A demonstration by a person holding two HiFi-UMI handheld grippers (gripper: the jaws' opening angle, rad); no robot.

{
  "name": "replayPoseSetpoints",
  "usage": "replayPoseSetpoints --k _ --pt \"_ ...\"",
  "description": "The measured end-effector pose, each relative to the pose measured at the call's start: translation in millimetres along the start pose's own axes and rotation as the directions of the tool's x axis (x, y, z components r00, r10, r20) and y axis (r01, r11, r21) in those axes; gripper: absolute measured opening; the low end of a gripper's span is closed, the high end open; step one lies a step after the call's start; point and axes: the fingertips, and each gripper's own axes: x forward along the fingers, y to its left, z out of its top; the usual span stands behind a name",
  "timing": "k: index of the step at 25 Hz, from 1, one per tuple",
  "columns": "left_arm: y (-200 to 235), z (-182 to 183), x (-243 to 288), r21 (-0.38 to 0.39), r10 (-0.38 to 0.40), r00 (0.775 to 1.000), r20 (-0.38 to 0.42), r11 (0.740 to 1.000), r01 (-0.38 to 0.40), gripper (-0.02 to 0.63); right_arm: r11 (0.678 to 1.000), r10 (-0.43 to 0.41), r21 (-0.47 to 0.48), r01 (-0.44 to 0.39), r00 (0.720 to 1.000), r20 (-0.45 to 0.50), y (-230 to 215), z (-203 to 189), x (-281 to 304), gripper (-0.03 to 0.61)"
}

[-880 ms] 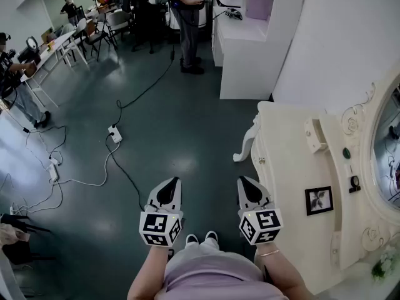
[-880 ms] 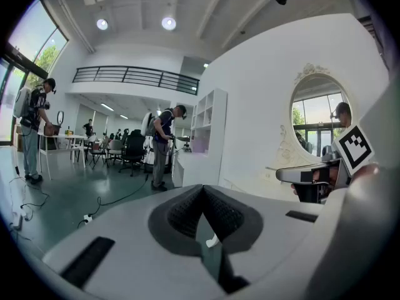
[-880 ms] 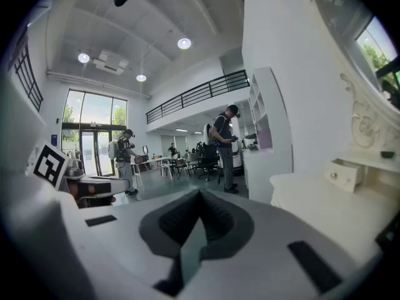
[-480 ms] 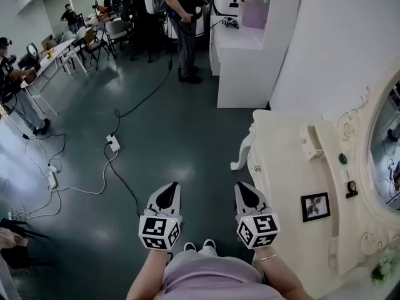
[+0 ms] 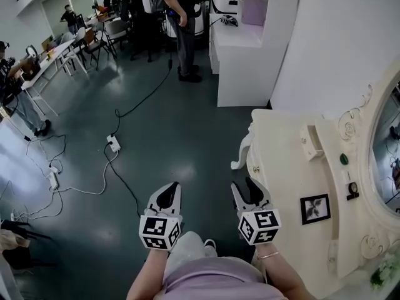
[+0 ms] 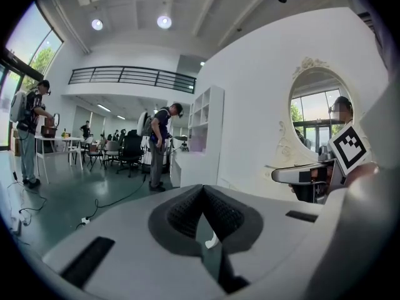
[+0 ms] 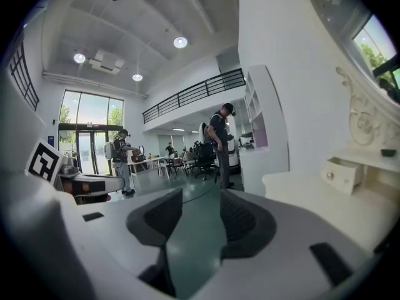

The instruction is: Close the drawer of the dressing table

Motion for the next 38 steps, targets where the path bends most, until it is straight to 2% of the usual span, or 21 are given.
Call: replayPoseSetpoints --k 11,17,26,32,38 --pt "20.9 -6.2 55.1 -0.019 -0.019 0.999 -0.031 1.0 0.019 0.001 0.999 -0.033 0.018 0.034 0.999 -0.037 -27.6 -1.6 44.5 0.262" --pt "58.4 2.9 118.7 -0.023 -0.052 0.998 -0.039 0.998 0.051 0.0 0.998 -0.065 0.017 0.066 0.997 -0.052 -44.2 9.1 109.3 0.265" --pt "120.0 39.3 224.0 -0.009 -0.132 0.99 -0.044 0.991 0.132 0.0 0.988 -0.15 0.039 0.152 0.988 -0.04 -71.0 48.0 213.8 0.264" --pt "137.4 56.9 284.5 -0.005 -0.212 0.976 -0.046 0.977 0.212 0.0 0.969 -0.241 0.052 0.243 0.97 -0.038 -92.6 62.1 251.6 0.264" --pt "128.4 60.5 331.5 -0.001 -0.313 0.947 -0.073 0.949 0.314 0.0 0.927 -0.367 0.064 0.37 0.929 -0.051 -124.7 68.4 255.5 0.276"
